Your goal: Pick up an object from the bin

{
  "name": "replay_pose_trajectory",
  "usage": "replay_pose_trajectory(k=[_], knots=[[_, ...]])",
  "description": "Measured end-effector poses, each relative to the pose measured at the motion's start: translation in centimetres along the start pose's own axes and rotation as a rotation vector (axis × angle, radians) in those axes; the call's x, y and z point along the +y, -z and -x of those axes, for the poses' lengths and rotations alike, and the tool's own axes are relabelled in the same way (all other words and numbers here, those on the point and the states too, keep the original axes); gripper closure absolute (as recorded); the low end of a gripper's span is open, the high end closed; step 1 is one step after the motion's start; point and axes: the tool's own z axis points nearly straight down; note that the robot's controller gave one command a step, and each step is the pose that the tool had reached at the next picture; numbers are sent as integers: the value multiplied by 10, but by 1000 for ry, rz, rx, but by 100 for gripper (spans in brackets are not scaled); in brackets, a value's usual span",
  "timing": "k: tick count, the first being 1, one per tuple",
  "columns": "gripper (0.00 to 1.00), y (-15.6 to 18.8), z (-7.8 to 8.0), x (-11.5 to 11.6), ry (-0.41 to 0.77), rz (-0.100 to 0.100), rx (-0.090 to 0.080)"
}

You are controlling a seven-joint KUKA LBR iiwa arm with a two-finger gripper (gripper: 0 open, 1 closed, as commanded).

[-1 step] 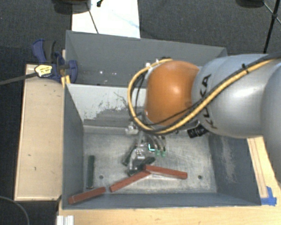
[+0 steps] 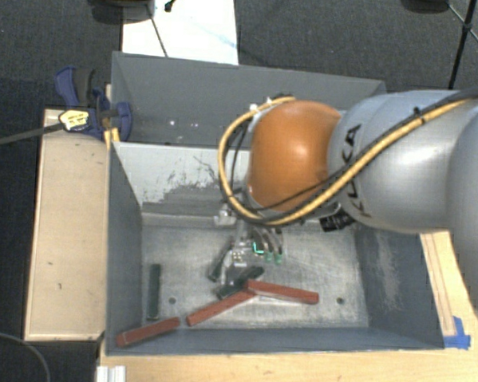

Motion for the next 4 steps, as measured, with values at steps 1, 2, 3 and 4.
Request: replay_pose_trajectory(k=[1,2,3,4], knots=[[100,-102,-8,-48,164,3,-7],[0,-102,-5,-49,158,3,-21],[100,-102,-9,-49,155,2,-1],[0,-103,-7,-50,151,2,-12]])
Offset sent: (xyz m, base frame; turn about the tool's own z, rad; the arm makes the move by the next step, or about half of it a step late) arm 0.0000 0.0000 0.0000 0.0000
